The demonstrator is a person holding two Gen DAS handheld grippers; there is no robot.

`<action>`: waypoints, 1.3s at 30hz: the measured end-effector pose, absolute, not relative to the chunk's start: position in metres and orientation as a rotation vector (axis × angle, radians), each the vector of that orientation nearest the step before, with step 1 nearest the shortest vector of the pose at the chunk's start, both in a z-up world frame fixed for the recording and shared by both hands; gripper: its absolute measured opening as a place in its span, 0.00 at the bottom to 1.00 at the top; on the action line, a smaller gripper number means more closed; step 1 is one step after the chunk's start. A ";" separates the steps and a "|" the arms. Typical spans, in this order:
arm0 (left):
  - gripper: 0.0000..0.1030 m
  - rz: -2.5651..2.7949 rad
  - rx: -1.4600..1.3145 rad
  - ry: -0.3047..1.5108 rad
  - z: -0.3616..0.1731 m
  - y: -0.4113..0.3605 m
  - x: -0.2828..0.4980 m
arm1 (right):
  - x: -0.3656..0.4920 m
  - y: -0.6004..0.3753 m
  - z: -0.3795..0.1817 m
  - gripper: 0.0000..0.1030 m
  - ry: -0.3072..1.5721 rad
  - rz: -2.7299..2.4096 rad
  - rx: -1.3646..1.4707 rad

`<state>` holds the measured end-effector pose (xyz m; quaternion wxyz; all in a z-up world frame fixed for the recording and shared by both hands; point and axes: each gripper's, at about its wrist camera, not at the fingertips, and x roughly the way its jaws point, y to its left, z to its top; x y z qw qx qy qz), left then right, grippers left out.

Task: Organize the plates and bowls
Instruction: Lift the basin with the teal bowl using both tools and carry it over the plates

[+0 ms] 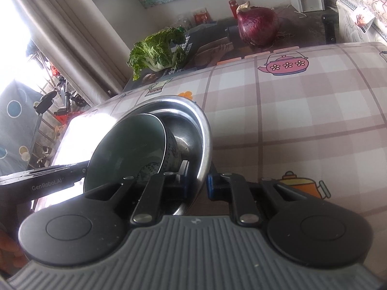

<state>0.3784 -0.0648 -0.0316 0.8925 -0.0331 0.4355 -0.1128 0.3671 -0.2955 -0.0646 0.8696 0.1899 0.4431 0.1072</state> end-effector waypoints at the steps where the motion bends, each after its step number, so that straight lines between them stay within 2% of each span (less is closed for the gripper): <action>1: 0.11 -0.232 -0.068 0.903 -0.032 -0.065 0.379 | 0.369 -0.297 -0.065 0.12 0.925 0.223 0.407; 24: 0.13 -0.202 -0.062 0.894 -0.031 -0.067 0.368 | 0.366 -0.292 -0.070 0.12 0.890 0.228 0.393; 39: 0.13 -0.203 -0.052 0.842 -0.002 -0.071 0.353 | 0.355 -0.294 -0.047 0.12 0.840 0.232 0.395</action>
